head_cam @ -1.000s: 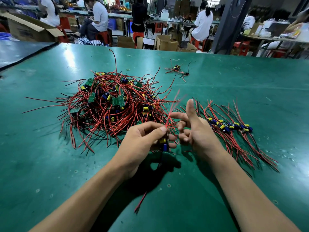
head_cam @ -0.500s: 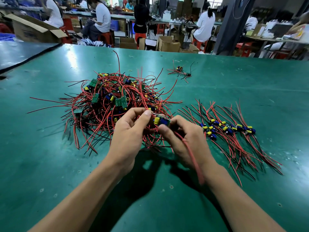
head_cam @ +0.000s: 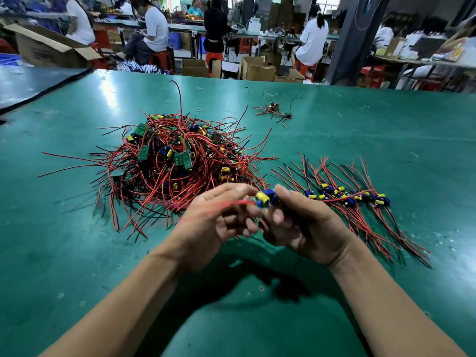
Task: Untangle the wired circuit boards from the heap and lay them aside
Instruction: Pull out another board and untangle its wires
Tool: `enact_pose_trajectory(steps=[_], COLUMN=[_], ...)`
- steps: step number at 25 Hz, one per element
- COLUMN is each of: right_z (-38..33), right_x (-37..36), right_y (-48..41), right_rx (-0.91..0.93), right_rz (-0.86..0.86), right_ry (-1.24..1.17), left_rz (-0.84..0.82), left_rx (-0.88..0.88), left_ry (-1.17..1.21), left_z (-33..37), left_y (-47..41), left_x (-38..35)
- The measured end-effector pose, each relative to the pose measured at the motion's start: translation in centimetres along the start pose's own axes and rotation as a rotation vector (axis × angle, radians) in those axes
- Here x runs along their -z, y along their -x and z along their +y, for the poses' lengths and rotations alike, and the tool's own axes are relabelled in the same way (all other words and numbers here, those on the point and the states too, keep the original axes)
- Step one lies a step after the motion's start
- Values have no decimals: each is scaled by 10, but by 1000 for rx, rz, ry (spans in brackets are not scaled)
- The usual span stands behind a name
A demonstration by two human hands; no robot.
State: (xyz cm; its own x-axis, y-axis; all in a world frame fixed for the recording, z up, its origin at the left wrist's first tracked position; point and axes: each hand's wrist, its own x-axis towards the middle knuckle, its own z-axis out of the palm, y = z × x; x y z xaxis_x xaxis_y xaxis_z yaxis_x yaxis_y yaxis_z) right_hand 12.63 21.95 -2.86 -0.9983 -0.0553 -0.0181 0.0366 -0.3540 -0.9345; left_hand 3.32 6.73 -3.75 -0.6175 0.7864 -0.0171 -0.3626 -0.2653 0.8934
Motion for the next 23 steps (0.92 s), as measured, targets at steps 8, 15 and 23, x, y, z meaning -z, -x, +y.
enact_pose_trajectory(steps=[8,15,23], right_z=[4,12,12], right_x=[6,6,8], right_y=[-7,-15,-15], right_rx=[-160,-59,54], right_rz=[165,373,464], right_ry=[132,150,404], left_rz=[-18,100,75], left_rx=[84,-50,-65], left_ry=[12,-85,-356], left_z=[-10,-20,-31], left_y=[-2,4,3], left_x=[-3,-5,-8])
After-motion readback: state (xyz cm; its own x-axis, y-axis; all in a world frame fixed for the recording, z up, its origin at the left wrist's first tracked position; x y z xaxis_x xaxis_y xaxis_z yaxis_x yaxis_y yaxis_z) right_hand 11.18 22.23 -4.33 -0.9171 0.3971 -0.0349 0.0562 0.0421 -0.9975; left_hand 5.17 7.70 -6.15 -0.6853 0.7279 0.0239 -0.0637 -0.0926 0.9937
